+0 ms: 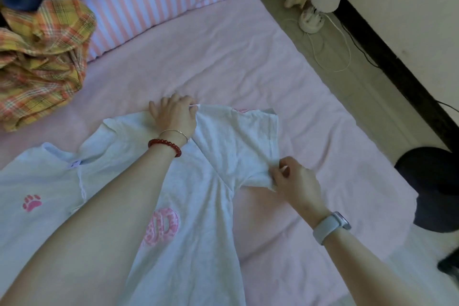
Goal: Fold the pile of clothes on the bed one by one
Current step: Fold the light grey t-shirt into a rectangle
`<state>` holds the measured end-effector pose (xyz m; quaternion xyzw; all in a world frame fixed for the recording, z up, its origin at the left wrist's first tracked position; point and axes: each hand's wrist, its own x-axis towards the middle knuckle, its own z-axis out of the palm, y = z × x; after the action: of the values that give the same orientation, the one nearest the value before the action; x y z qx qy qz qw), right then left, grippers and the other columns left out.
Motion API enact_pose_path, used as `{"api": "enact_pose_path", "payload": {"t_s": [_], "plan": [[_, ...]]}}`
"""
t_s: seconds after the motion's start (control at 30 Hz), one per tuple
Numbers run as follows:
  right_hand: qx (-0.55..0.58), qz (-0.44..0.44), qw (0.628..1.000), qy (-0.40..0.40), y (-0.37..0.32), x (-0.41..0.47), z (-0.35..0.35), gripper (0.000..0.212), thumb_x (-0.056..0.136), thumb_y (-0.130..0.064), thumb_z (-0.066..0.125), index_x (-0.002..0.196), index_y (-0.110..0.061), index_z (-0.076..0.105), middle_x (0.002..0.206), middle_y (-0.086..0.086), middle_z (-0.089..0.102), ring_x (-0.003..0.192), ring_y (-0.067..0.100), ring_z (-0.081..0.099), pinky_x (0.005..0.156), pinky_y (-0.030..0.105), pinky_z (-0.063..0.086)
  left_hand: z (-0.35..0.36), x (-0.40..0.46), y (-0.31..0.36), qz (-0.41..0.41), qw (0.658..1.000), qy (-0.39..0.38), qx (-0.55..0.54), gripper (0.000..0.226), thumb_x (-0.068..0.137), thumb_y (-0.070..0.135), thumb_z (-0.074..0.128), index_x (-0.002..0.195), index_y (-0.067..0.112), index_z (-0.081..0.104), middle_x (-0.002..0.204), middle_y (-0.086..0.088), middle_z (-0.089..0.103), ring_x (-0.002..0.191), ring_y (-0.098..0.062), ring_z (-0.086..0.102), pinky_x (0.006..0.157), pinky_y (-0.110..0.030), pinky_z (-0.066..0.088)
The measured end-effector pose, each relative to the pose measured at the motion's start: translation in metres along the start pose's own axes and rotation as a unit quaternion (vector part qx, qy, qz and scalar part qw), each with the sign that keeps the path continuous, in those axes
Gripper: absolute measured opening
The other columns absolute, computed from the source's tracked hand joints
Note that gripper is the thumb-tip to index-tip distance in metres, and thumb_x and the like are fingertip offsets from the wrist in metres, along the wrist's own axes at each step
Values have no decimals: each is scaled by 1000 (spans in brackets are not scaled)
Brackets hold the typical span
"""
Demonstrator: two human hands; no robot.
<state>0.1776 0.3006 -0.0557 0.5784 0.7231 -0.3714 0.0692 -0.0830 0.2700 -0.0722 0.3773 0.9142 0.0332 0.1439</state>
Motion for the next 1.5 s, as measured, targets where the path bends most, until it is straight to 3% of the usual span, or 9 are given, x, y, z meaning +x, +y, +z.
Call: {"api": "enact_pose_path", "payload": {"t_s": [0.07,0.3,0.43,0.53,0.83,1.03,1.2,1.37,1.5], "plan": [[-34,35,999,-15,5,4,-2,22,90,-37,51,102,-21,58,87,-4,64,90,24,61,71,30,45,3,-6,2,0,1000,3,11,27,95,28,43,115,17,58,125,-6,51,119,-28,40,110,-48,15],[292,-36,956,-18,-37,67,-20,61,89,-22,61,141,-12,32,114,-4,49,103,13,53,84,26,45,-4,-26,4,60,997,22,-41,44,89,29,51,133,21,47,136,-3,43,129,-26,33,113,-53,5],[220,-46,966,-130,-49,101,-37,12,89,-16,60,100,-12,59,90,5,58,75,16,57,58,23,49,7,-65,11,162,985,56,-31,53,80,40,42,126,17,56,135,-11,50,125,-34,44,103,-63,25],[205,-46,966,-149,-48,112,-51,18,89,-16,60,74,-12,52,74,3,53,68,16,53,65,30,48,29,-101,21,165,986,21,2,63,77,53,41,131,22,51,142,-11,44,131,-34,36,99,-67,25],[403,25,905,-137,-62,109,-35,17,93,-22,56,84,-8,54,78,9,58,70,22,60,62,32,51,57,-137,29,148,983,-100,35,64,79,63,32,137,35,36,148,-5,37,136,-31,29,102,-61,30],[338,2,923,-185,-60,90,-26,28,90,-22,58,114,-9,59,112,13,65,102,29,64,87,49,51,43,-129,23,175,968,-174,33,62,90,62,27,145,45,5,156,5,-17,142,-22,-21,114,-48,-8],[301,14,936,-182,-45,66,-31,31,92,-26,55,119,-10,56,113,11,64,101,28,63,82,42,52,40,-132,23,112,973,-58,-194,56,76,48,38,113,17,66,135,-11,50,135,-30,34,107,-45,24],[249,-29,964,-91,-19,19,-14,14,90,-11,55,99,-1,56,95,13,63,91,28,61,75,42,51,18,-135,28,-40,892,-53,-447,14,89,11,56,95,9,69,99,0,66,93,-4,59,86,-6,38],[198,-251,939,-123,-45,-25,12,47,87,-23,50,129,-3,46,115,10,58,96,19,58,84,30,46,-4,-137,7,-256,656,-144,-695,23,97,27,42,91,17,62,89,-1,65,81,-12,60,76,-26,46]]}}
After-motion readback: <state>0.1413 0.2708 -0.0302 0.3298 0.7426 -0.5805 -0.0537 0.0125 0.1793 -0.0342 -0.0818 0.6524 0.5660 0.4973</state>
